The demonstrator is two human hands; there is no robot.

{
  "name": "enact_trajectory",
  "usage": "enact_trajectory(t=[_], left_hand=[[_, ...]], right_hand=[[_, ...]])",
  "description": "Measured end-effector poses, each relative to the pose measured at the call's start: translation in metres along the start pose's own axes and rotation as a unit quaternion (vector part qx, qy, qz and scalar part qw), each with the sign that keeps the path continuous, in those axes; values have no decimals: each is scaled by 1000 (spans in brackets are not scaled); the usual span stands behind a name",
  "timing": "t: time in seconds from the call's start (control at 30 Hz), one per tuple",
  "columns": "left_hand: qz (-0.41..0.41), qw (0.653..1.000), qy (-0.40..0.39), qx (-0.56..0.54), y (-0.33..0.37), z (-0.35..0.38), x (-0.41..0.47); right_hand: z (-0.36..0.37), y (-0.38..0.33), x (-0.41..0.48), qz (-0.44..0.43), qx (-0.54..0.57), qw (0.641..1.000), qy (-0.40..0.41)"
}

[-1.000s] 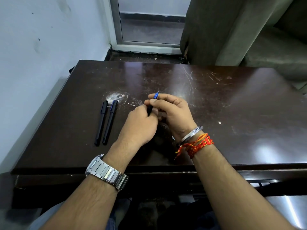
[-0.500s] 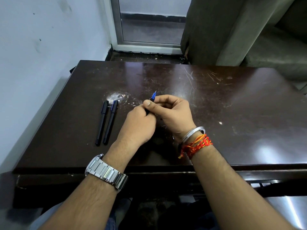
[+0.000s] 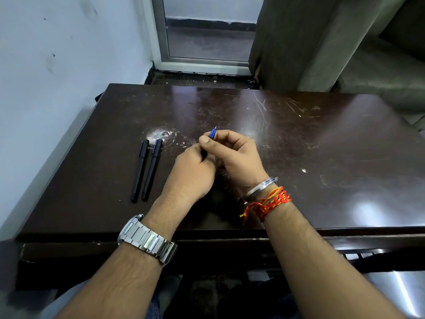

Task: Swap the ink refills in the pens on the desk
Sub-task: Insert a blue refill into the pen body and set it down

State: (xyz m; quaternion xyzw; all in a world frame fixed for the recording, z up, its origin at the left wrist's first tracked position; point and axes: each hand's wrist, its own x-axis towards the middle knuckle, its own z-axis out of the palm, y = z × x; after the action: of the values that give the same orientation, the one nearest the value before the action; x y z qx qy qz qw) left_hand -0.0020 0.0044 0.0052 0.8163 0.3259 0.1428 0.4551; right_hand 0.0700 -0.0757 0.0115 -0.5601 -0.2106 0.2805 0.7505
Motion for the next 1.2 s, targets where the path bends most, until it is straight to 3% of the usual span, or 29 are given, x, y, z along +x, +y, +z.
enact_trajectory(t=[0.1,0.23,0.47,0.8,1.0,1.2], left_hand=[[-6,1000,12,13,-2,-1,1],[2,1000,-6,9,1,-1,0],[-10,999,19,24,3,-2,-1],[-26,999,-14,-18,10,3,-6],[-32,999,27,12,6,4,-3],[-27,1000,11,9,5,3,-2]], right_hand=[[0,-1,0,12,25,1000,-14],[1,-1,1,-1,-11,999,43],[0,-3,-1,22,56,996,-59],[5,1,-1,-11,-1,997,76],[1,-1,0,26,51,998,-7],[4,1,0,-4,19,999,30]])
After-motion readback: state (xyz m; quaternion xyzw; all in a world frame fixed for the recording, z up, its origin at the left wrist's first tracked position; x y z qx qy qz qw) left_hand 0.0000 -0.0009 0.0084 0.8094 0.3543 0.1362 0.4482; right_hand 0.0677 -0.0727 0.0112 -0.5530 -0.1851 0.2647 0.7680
